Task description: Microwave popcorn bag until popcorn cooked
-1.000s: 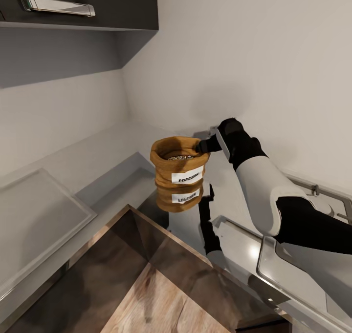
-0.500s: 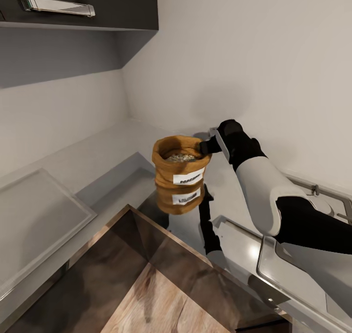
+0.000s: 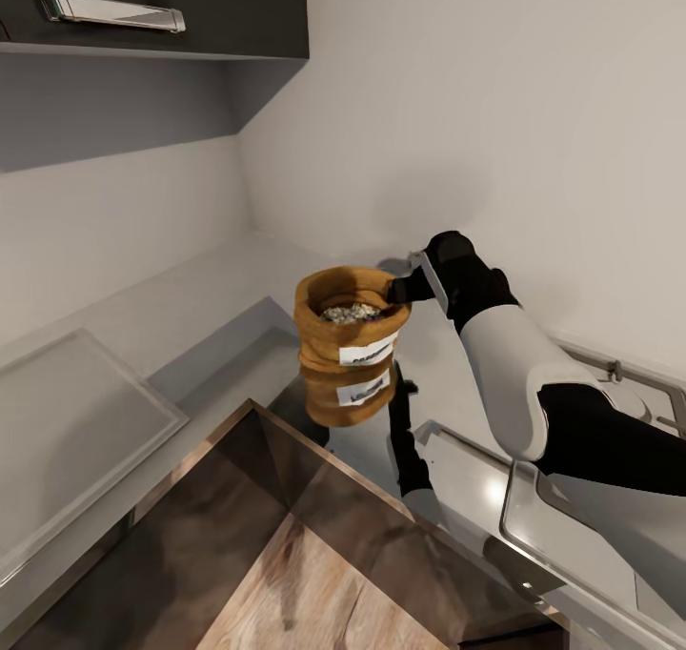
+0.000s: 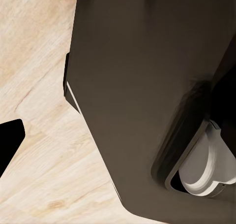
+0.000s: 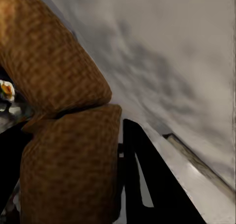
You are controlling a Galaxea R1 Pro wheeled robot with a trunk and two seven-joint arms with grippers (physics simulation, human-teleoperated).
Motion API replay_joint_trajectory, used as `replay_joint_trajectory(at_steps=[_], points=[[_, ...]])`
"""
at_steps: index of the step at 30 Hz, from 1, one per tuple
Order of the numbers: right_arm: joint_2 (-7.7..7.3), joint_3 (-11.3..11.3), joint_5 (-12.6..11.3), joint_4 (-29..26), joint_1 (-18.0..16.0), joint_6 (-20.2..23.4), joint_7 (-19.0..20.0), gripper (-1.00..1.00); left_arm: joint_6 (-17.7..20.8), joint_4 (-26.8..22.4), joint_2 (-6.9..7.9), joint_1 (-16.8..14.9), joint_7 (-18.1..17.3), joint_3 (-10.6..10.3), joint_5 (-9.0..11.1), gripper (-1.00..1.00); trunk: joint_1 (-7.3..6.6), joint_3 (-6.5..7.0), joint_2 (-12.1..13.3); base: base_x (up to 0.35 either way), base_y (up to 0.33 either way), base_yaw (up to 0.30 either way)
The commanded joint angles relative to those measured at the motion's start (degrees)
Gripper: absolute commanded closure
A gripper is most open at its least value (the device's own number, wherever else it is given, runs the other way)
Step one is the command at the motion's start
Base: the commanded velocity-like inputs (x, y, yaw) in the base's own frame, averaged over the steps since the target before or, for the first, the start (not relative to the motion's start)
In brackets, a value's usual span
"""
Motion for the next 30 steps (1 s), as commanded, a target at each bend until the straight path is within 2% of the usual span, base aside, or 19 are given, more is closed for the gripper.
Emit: replay_joint_trajectory(at_steps=[1, 4, 7, 10, 19, 30], points=[[0.09, -0.45, 0.08, -0.56, 0.01, 1.42, 0.45, 1.0, -0.09, -0.06, -0.02, 0.01, 0.04, 0.14, 0.17, -1.0, 0.01, -0.06, -0.02, 0.0, 0.0, 0.0], [0.09, -0.78, 0.05, -4.44, 0.01, 1.42, 0.5, 1.0, -0.09, -0.06, -0.02, 0.01, 0.04, 0.14, 0.17, -1.0, 0.01, -0.06, -0.02, 0.0, 0.0, 0.0], [0.09, -2.35, 0.04, -8.04, 0.01, 1.42, 0.46, 1.0, -0.09, -0.06, -0.02, 0.01, 0.04, 0.14, 0.17, -1.0, 0.01, -0.06, -0.02, 0.0, 0.0, 0.0], [0.09, -2.47, 0.1, -10.25, 0.01, 1.42, 0.45, 1.0, -0.09, -0.06, -0.02, 0.01, 0.04, 0.14, 0.17, -1.0, 0.01, -0.06, -0.02, 0.0, 0.0, 0.0], [0.09, -2.47, 0.22, -10.79, 0.01, 1.42, 0.45, 1.0, -0.09, -0.09, -0.06, 0.0, 0.04, 0.12, 0.09, -1.0, 0.01, -0.06, -0.02, -0.018, 0.0, 0.0], [0.09, -2.8, 0.16, -10.79, 0.01, 1.42, 0.59, 1.0, -0.13, -0.14, -0.17, 0.01, 0.13, 0.18, 0.17, -1.0, 0.01, -0.06, -0.02, -0.326, 0.0, 0.0]])
